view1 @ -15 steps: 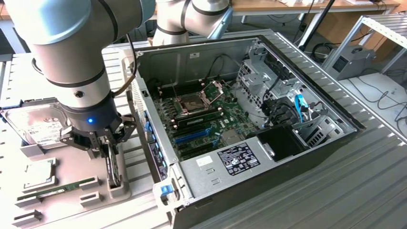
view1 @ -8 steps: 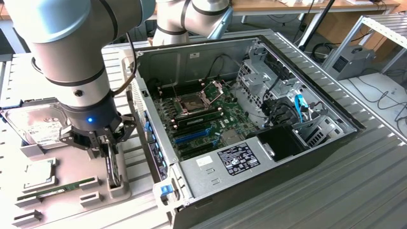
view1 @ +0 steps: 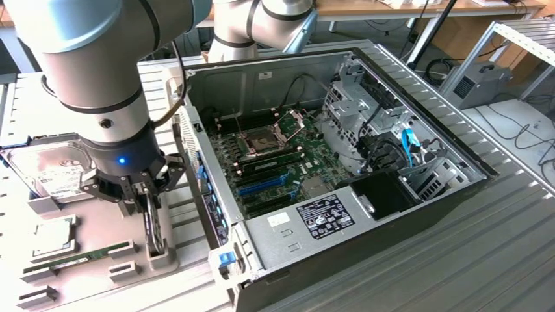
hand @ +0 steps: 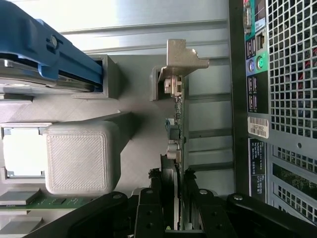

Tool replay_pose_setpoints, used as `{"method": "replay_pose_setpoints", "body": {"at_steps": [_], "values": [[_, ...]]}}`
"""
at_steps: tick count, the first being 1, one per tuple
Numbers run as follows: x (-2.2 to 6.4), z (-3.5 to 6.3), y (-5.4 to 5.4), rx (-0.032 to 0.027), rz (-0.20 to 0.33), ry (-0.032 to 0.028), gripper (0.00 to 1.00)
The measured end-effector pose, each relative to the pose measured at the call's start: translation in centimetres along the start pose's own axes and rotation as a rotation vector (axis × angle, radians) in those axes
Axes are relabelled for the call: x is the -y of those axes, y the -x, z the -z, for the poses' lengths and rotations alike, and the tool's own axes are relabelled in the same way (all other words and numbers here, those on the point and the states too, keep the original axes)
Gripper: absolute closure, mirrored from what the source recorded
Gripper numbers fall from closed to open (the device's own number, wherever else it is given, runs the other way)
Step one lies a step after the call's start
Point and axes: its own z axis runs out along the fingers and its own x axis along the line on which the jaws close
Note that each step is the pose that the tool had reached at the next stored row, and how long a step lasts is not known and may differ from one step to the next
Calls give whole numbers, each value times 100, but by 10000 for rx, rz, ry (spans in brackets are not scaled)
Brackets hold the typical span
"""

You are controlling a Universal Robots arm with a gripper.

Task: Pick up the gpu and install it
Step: 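Pick up the gpu and move the gpu toward the slot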

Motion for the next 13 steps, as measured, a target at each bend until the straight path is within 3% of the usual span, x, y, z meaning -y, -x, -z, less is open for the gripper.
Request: {"method": "replay_pose_setpoints", "body": {"at_steps": [13], "values": [[1,54,1,0,0,0,71]]}}
